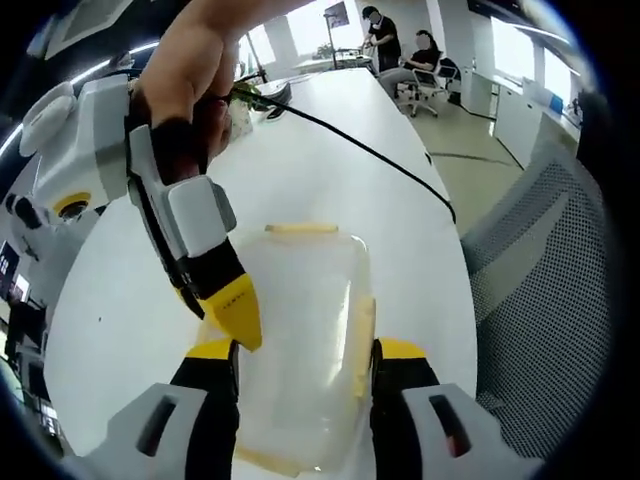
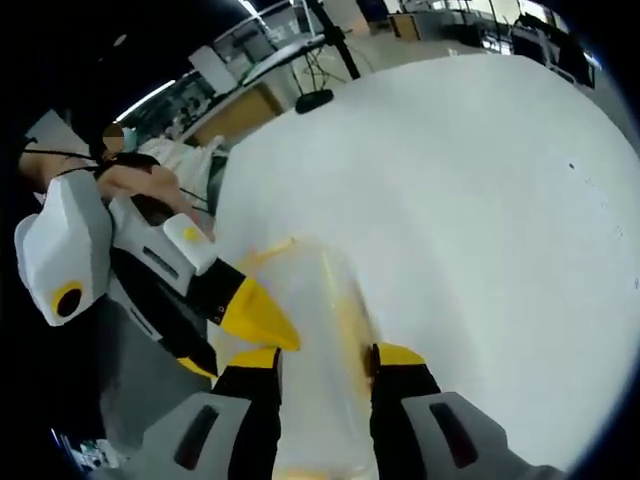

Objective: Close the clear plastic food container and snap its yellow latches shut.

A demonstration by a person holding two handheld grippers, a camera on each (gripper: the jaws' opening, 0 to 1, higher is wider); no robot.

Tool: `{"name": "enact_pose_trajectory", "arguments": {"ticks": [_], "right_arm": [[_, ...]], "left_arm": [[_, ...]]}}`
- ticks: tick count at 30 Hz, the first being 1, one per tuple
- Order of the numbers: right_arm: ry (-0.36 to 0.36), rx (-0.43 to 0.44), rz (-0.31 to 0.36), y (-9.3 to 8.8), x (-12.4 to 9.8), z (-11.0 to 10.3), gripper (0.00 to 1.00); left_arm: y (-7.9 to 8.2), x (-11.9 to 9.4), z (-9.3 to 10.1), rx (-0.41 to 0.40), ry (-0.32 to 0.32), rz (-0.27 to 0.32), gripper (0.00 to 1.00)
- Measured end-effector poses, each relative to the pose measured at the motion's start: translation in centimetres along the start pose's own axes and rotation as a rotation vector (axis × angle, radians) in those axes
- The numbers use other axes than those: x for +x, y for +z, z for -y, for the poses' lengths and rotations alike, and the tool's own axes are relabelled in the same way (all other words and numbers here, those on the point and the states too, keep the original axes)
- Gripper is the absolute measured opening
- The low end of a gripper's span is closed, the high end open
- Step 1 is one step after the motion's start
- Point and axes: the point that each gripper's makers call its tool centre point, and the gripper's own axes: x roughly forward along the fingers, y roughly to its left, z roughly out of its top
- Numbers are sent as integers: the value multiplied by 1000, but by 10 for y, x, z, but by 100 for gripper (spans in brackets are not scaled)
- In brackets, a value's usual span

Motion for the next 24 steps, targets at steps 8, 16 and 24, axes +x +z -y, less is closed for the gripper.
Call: {"name": "enact_pose_trajectory", "arguments": {"ticks": [8,16,24], "right_arm": [[15,20,-56,-8,4,-3,30],[18,12,-40,-5,4,-3,31],[13,0,-53,-2,4,-4,32]], "left_arm": [[-2,-4,0,22,-5,1,50],[-1,-1,3,34,-4,0,50],[-1,-1,3,33,-3,-6,51]]}}
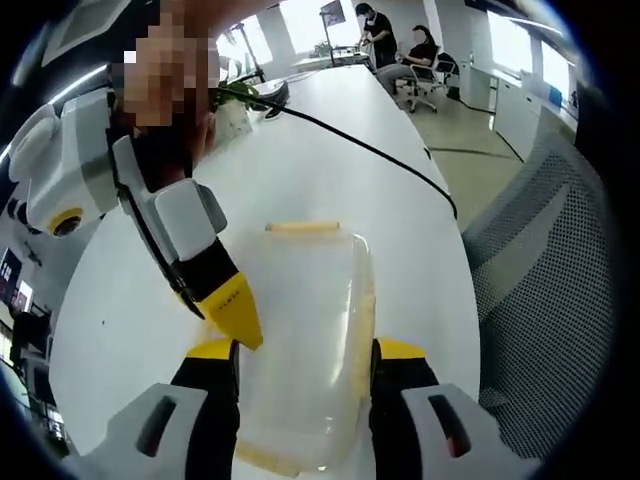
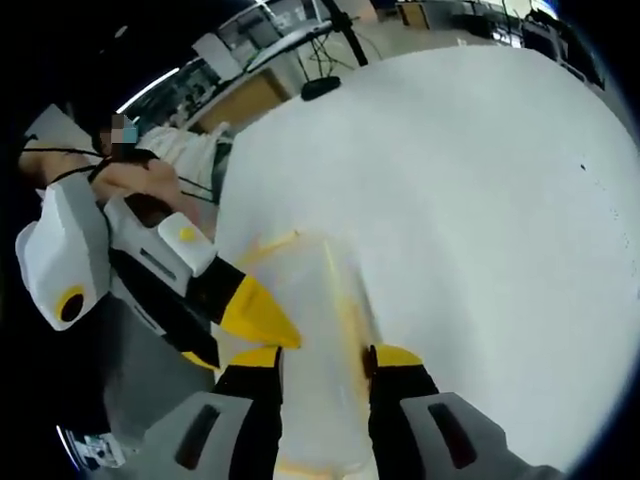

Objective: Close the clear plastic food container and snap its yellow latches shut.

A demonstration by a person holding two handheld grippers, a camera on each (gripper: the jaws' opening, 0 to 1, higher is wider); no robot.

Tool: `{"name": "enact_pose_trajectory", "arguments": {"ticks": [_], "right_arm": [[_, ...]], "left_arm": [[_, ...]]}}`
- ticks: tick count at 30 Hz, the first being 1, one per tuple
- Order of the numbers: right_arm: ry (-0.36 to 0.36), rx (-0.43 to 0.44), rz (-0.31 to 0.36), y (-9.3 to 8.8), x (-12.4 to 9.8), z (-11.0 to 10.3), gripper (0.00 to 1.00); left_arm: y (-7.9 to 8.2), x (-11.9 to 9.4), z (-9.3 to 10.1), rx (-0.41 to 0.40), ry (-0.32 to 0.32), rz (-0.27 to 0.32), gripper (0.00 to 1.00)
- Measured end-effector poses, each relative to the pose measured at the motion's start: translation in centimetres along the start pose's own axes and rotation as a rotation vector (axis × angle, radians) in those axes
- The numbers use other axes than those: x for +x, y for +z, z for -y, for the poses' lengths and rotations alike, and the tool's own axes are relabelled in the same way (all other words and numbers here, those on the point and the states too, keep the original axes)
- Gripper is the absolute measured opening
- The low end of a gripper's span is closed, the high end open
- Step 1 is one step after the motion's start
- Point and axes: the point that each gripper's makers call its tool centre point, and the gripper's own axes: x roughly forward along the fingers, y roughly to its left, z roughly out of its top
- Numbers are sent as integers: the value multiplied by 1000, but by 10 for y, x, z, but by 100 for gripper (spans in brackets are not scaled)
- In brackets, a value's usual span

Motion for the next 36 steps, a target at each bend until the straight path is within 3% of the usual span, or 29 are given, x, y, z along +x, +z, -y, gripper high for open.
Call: {"name": "enact_pose_trajectory", "arguments": {"ticks": [13,16,22,26,31,36], "right_arm": [[-65,-43,-16,2,-6,-2,33],[-85,-93,-5,3,-8,-1,34],[-131,-154,-17,-2,-14,-5,37],[-165,-182,-11,-8,-21,-6,43],[-194,-198,1,-14,-28,-9,49],[-203,-213,6,-20,-30,-14,55]], "left_arm": [[2,-3,-2,8,-15,0,52],[3,-4,-1,-18,-37,1,53],[11,-12,-2,-114,-54,37,65],[8,-15,-2,-149,-93,40,79],[8,-18,-6,-144,-95,38,80],[8,-19,-7,-186,-118,35,87]]}}
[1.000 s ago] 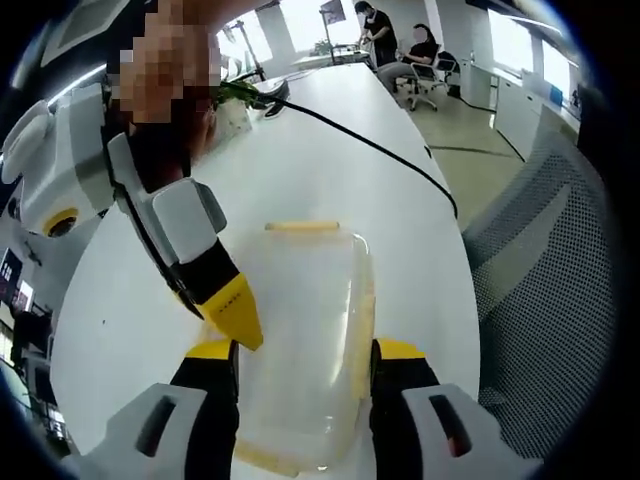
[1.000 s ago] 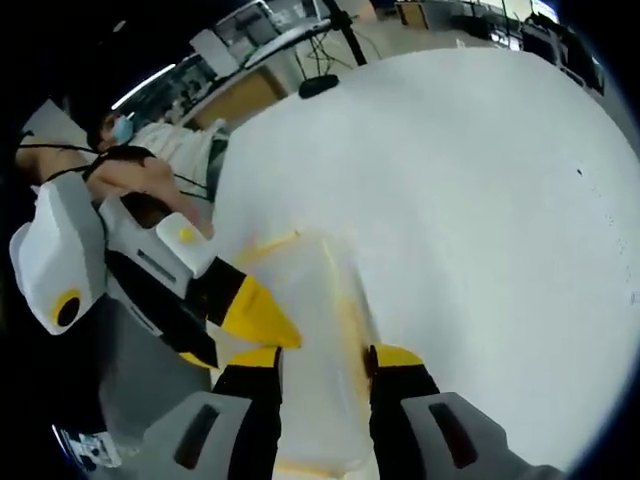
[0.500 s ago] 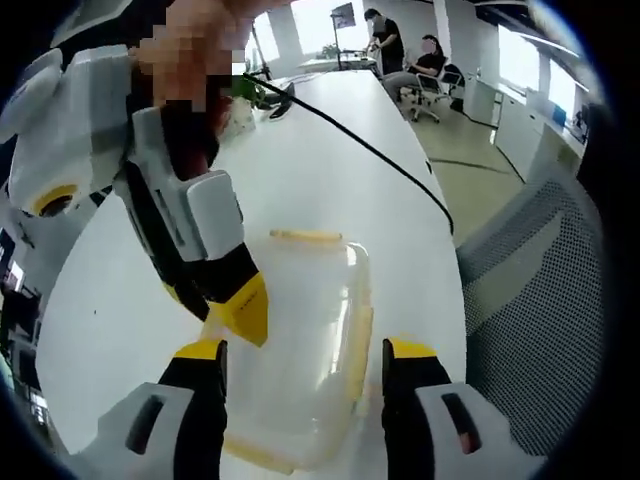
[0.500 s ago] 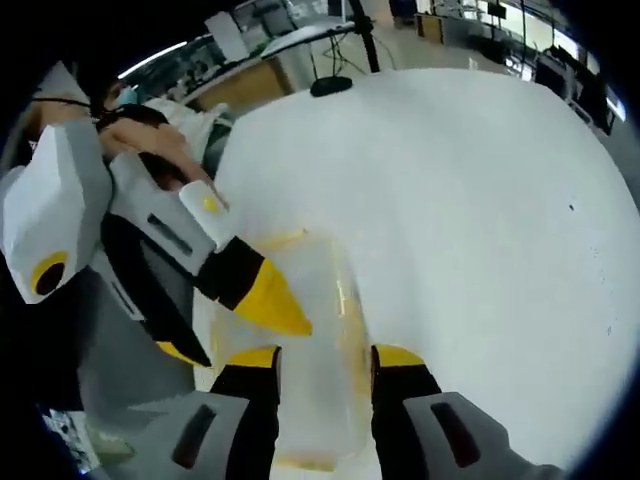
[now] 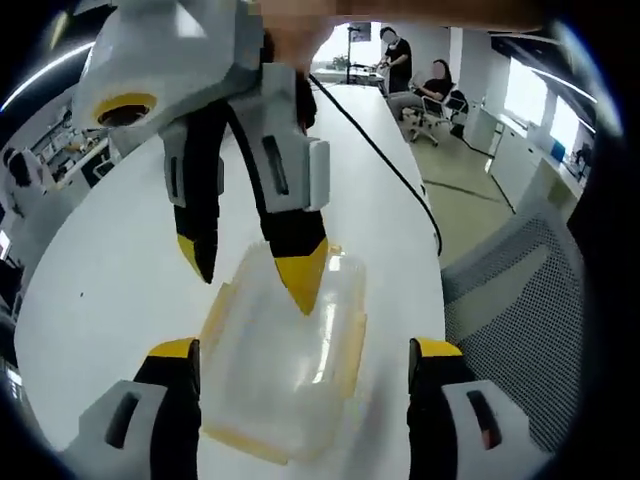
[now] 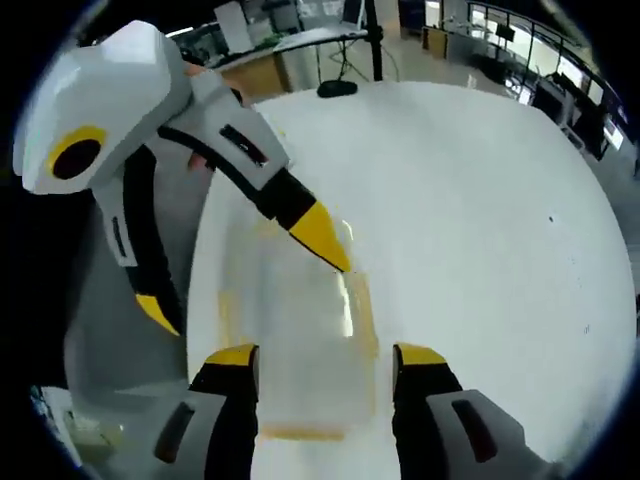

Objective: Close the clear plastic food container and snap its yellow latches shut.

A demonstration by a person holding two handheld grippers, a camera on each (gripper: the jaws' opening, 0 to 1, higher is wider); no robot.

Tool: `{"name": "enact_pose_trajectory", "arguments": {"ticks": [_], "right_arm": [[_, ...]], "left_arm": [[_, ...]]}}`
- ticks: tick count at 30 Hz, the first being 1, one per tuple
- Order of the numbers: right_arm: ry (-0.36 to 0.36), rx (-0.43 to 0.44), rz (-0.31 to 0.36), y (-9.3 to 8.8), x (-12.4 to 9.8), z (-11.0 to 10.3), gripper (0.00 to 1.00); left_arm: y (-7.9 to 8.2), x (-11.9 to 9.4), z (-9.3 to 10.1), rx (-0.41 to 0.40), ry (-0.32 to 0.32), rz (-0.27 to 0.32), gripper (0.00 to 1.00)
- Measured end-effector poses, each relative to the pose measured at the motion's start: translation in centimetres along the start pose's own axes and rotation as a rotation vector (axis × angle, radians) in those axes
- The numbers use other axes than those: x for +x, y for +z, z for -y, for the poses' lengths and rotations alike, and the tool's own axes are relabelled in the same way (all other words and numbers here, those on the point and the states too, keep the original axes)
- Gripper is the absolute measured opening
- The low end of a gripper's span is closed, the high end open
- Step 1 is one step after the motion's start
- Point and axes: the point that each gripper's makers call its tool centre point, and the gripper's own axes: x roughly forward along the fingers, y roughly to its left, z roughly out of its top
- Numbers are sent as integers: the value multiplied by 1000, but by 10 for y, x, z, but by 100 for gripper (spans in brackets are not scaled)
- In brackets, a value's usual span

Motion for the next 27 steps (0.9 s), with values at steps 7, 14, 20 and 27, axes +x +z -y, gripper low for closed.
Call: {"name": "enact_pose_trajectory", "arguments": {"ticks": [7,14,20,27], "right_arm": [[-10,-27,40,2,-1,-9,66],[-35,-46,40,-8,-4,-11,69],[-61,-62,33,-18,-4,-13,75],[-78,-105,28,-22,1,-18,76]], "left_arm": [[-4,0,7,23,-46,-19,98],[-10,0,5,36,-71,-54,99],[-11,-2,-8,54,-66,-76,99],[-27,0,-13,68,-85,-141,99]]}}
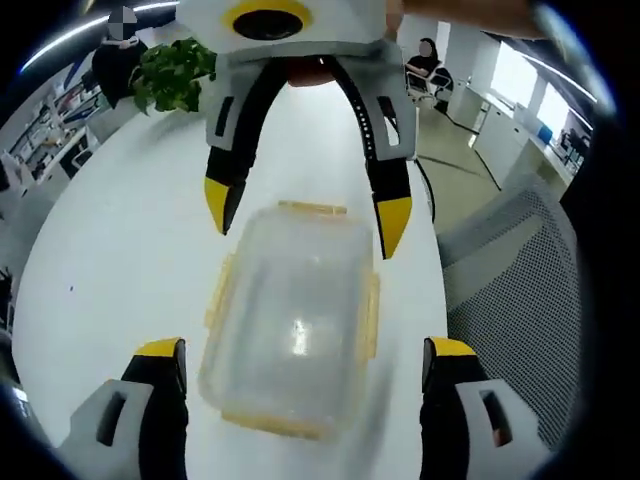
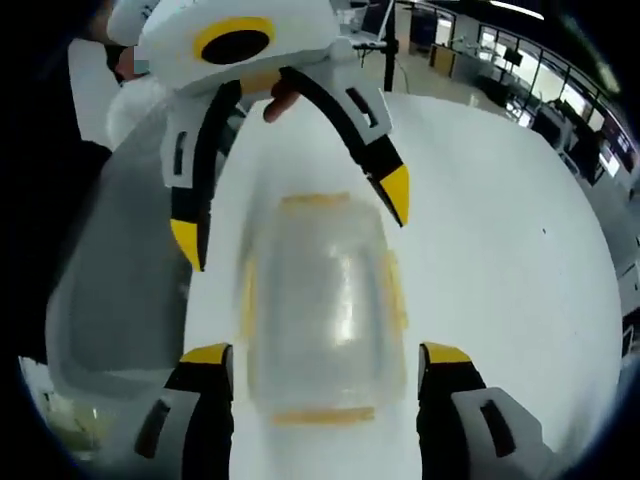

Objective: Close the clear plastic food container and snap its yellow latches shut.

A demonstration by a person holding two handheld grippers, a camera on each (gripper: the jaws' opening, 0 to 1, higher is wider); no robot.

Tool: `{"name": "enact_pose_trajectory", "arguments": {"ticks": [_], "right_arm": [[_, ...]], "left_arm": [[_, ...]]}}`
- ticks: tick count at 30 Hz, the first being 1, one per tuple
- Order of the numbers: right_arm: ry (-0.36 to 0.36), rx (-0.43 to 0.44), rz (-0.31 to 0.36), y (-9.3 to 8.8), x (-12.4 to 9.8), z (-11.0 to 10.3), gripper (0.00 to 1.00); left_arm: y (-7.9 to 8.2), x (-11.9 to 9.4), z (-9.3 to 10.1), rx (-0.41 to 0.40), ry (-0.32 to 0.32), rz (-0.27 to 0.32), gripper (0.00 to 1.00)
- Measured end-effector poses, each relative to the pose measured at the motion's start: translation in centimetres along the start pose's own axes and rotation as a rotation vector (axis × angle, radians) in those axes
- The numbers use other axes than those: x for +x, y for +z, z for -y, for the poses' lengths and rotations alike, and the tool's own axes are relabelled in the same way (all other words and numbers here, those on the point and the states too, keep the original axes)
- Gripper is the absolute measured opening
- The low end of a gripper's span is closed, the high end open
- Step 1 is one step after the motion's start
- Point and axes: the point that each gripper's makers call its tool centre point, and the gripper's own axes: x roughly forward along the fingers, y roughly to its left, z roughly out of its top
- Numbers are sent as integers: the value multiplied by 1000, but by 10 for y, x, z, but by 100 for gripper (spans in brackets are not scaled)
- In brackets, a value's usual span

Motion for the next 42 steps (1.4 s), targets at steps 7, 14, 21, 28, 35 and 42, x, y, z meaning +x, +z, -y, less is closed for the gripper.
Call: {"name": "enact_pose_trajectory", "arguments": {"ticks": [7,14,21,28,35,42], "right_arm": [[-6,-24,-28,-8,5,-2,76],[-13,-45,-42,-12,9,-2,77],[-13,-47,-55,-13,13,-4,77],[-20,-54,-72,-16,17,-2,77],[-23,-54,-71,-16,20,-1,77],[-36,-65,-102,-17,26,-2,78]], "left_arm": [[-12,7,1,69,-8,-69,96],[-12,11,-2,86,0,-83,94],[-16,14,-4,90,6,-106,92],[-18,20,-2,115,7,-132,91],[-20,22,-6,119,9,-146,90],[-23,25,-8,127,41,-179,83]]}}
